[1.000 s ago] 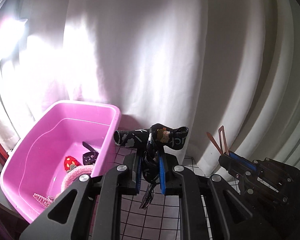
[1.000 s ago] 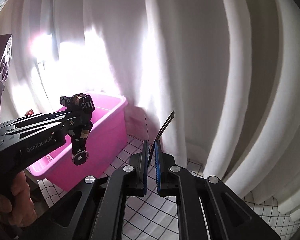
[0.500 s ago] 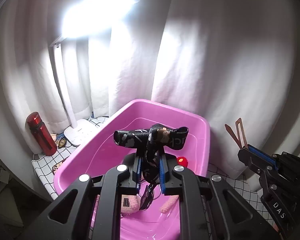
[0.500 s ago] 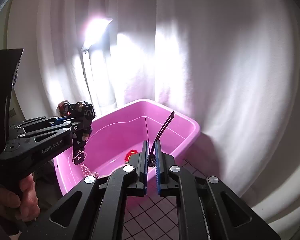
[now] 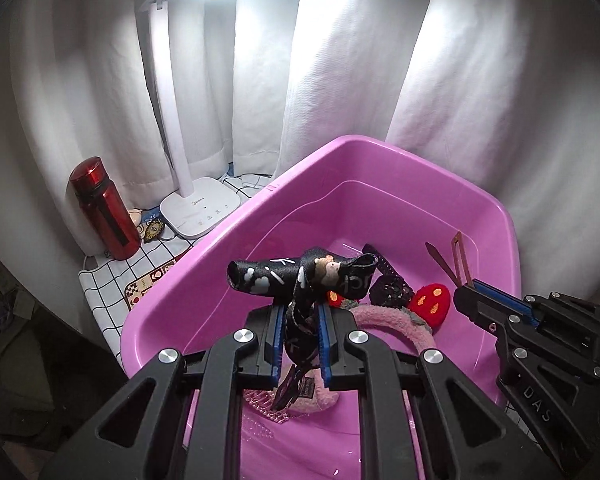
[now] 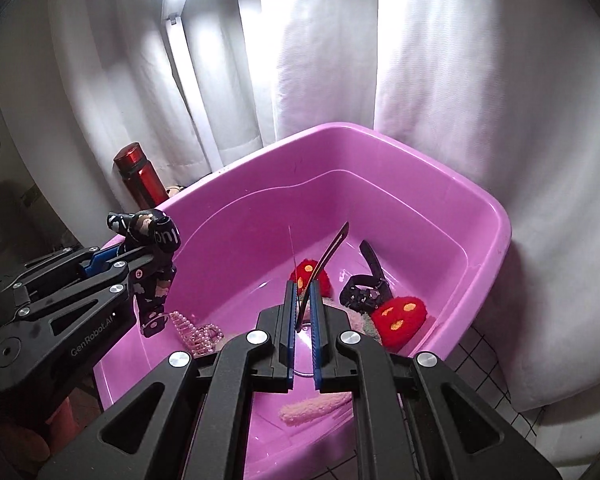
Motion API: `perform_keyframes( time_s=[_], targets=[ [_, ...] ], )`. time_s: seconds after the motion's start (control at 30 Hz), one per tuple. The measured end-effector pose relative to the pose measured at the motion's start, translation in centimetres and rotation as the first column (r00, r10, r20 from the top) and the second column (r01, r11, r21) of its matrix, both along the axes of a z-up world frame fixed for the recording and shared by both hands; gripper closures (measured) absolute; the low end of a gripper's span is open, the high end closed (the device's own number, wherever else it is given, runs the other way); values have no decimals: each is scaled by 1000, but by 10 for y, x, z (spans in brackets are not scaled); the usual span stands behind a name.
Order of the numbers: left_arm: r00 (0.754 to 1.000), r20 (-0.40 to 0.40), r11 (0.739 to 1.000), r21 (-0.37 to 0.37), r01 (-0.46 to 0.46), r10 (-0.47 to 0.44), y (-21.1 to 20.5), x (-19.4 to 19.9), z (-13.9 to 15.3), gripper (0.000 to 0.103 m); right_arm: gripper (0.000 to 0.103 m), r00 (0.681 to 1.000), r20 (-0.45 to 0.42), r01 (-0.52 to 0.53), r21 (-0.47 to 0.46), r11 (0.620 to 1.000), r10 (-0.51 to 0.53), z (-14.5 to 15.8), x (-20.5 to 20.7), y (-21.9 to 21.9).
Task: Organize jewelry
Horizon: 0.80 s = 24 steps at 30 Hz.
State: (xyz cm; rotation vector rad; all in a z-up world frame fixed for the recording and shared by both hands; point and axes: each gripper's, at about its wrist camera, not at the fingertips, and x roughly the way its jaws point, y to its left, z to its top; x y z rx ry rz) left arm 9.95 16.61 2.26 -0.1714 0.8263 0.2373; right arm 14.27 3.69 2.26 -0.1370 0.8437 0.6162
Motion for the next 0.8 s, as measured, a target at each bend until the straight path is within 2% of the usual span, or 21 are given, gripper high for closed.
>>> perform_keyframes(
  time_s=[0.1, 0.13, 0.17, 0.23, 0.27, 0.3, 0.33, 0.4, 0.47, 0.8],
  targets=[
    [999, -32, 1000, -10, -1, 1, 2, 5, -7, 85, 96, 1000, -18, 11, -24, 1000, -12, -6, 7, 4],
    [999, -39, 1000, -10, -5, 4, 2, 5, -8, 78, 92, 1000, -20, 18, -28, 999, -18, -6, 10, 4],
    [999, -45, 1000, -8, -10, 10, 2, 5, -9, 75, 73, 999, -28, 24, -33, 999, -25, -7, 12, 4],
    [998, -55, 1000, -8, -16, 16, 4, 5, -9, 59, 49, 999, -18, 40, -29, 999, -40, -5, 14, 2],
    [998, -62, 1000, -2, -24, 23, 5, 5, -9, 53, 45, 999, -2, 48, -35, 998, -48, -2, 13, 2],
    [998, -60, 999, 4, -32, 32, 5, 4, -8, 36, 45, 999, 11, 54, -40, 998, -53, 0, 12, 1],
    [997, -56, 998, 21, -53, 54, 7, 3, -7, 25, 44, 998, 19, 61, -43, 997, -60, 1, 12, 0],
    [997, -46, 998, 25, -65, 66, 11, 0, -3, 16, 44, 997, 28, 77, -43, 996, -76, 4, 13, -4],
    [996, -49, 997, 30, -77, 78, 13, -1, -2, 13, 44, 995, 34, 91, -40, 995, -90, 6, 12, -9],
    [993, -59, 993, 61, -97, 101, 8, -4, 7, 11, 41, 991, 61, 122, -34, 992, -120, 10, -10, -22]
  ],
)
